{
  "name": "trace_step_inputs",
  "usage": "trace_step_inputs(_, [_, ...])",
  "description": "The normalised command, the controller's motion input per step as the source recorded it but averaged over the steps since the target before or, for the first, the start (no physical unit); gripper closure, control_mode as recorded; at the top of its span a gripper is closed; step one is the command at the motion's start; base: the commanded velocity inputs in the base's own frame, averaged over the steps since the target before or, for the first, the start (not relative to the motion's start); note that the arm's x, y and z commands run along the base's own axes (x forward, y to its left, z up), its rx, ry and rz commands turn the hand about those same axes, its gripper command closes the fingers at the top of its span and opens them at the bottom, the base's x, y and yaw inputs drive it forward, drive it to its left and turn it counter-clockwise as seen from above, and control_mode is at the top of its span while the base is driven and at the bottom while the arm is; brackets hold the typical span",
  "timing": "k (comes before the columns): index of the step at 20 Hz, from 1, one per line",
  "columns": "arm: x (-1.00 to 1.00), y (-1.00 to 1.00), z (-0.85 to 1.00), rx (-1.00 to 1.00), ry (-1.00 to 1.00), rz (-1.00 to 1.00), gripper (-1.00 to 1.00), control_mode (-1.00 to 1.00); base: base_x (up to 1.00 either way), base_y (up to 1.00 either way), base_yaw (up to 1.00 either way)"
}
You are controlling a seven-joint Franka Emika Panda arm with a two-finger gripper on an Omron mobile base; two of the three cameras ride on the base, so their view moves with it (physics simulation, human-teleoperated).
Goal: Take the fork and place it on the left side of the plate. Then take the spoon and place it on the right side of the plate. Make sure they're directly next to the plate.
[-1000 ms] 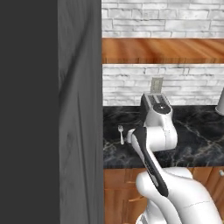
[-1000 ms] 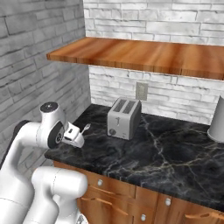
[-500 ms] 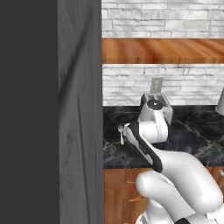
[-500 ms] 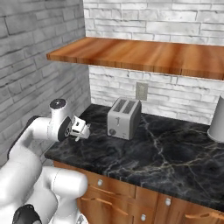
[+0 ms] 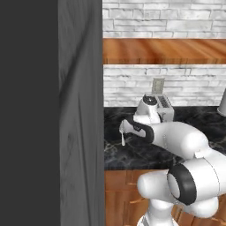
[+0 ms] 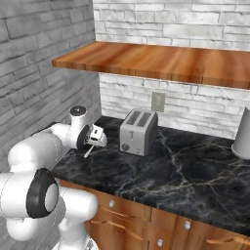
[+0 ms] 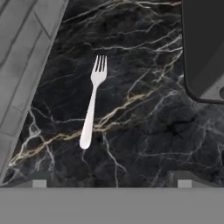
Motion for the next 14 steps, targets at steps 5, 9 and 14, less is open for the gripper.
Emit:
trace_step_inputs(5, [0.63, 0.09, -0.26, 0.0, 0.15, 0.0, -1.0, -1.0, 0.0, 0.0, 0.0])
trace_step_inputs(9, [0.45, 0.17, -0.26, 0.0, 0.2, 0.0, -1.0, -1.0, 0.0, 0.0, 0.0])
trace_step_inputs(14, [0.42, 0.09, -0.33, 0.0, 0.21, 0.0, -1.0, -1.0, 0.0, 0.0, 0.0])
